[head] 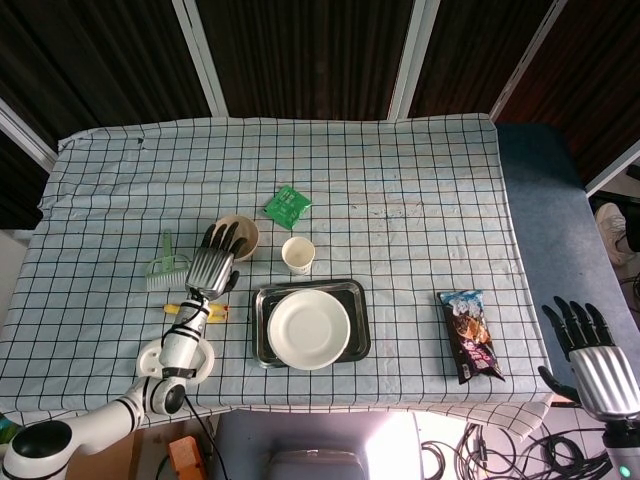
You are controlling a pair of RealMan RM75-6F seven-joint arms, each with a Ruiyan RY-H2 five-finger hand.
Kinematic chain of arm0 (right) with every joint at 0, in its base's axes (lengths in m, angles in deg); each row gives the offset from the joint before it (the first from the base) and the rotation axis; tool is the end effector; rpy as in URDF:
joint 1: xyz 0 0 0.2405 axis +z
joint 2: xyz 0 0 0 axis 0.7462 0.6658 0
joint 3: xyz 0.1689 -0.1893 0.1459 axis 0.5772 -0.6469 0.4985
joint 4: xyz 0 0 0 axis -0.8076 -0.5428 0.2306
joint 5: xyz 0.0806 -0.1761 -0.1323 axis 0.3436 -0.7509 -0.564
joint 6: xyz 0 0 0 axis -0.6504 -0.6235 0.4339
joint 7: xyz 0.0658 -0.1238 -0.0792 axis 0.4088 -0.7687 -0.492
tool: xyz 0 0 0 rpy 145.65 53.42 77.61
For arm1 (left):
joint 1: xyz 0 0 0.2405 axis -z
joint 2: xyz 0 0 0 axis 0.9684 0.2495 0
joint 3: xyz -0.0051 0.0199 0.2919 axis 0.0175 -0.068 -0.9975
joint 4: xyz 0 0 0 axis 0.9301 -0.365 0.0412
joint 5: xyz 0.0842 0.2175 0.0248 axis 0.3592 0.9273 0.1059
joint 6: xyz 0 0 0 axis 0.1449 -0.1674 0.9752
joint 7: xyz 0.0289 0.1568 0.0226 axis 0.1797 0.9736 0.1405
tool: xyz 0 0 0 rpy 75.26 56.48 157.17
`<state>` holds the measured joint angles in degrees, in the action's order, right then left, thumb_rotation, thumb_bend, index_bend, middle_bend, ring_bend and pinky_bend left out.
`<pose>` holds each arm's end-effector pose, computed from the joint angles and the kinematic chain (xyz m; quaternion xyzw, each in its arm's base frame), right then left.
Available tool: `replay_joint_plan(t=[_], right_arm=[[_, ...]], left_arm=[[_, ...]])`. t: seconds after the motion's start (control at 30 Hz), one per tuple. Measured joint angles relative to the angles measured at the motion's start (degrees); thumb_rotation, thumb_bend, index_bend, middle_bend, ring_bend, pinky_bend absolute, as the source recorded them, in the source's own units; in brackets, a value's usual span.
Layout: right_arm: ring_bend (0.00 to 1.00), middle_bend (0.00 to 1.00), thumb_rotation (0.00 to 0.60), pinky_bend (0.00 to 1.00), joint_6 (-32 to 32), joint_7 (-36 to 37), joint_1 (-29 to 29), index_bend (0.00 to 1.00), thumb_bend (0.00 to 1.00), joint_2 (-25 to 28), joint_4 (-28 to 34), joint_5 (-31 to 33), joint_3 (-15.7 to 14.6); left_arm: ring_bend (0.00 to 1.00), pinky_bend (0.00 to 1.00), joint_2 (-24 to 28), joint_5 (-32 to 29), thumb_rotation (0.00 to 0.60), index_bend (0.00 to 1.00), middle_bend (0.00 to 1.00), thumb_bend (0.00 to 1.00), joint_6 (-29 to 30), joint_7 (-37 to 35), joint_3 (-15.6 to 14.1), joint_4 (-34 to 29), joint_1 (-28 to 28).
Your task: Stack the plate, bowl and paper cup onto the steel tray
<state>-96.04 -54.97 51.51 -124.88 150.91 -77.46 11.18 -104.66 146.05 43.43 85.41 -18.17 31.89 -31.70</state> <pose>-0.3724 -0.1645 0.1497 0.6596 -0.3294 0.3450 0.5809 -0.2052 0.4509 -0.0941 -0.7037 -0.3237 -0.3493 0.5272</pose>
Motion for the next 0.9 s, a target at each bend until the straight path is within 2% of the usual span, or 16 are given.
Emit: replay_joint_plan(t=[0.07,0.2,0.33,0.43,0.6,0.73,0.9], right_arm=[[0.0,0.0,0.6,0.0,0.31,0.37,-0.06,0.0,0.16,0.35,0.25,-0.19,-0.1],[0.0,0.0,0.6,0.0,0.6,1.36,-0.21,0.0,0.16,0.98,0.49,-0.33,0.1],[0.0,0.0,0.6,0.0,1.11,1.53,-0.31,0.0,0.16,1.11,0.46,-0.12,0.41],[0.0,0.0,0.6,0.0,1.79,1.36,-0.3,0.0,0.16,1.25,0.51,-0.13,0.4],[0.0,0.0,0.6,0.0,2.24,1.73,-0.36,0.0,0.16,1.69,0.84,-0.6,0.34],[0.0,0.0,0.6,0.0,2.92,1.56,-0.38,0.0,0.16,1.88,0.93,-0.57,0.34],[0.0,0.0,0.6,0.0,3.09,1.05,-0.54,0.0,0.16,1.84,1.1,-0.9,0.36]], left_arm=[[0.0,0.05,-0.76,-0.56,0.6,0.28,0.0,0.39,-0.62,-0.45,-0.02,1.91,0.41],[0.0,0.06,-2.3,-1.34,0.6,0.45,0.0,0.4,-1.08,-2.63,0.28,4.89,1.09],[0.0,0.09,-3.93,-1.32,0.6,0.59,0.06,0.43,-0.57,-6.19,0.68,7.66,1.86],[0.0,0.08,-4.83,-0.78,0.6,0.66,0.1,0.45,-0.16,-9.27,0.67,9.27,2.3],[0.0,0.08,-6.34,0.89,0.6,0.67,0.14,0.44,1.4,-15.93,0.4,12.93,2.95],[0.0,0.08,-7.64,3.13,0.6,0.67,0.15,0.44,4.8,-22.26,-0.22,16.78,3.25],[0.0,0.08,-7.17,5.68,0.6,0.68,0.16,0.46,9.98,-26.07,-1.53,16.57,2.26]])
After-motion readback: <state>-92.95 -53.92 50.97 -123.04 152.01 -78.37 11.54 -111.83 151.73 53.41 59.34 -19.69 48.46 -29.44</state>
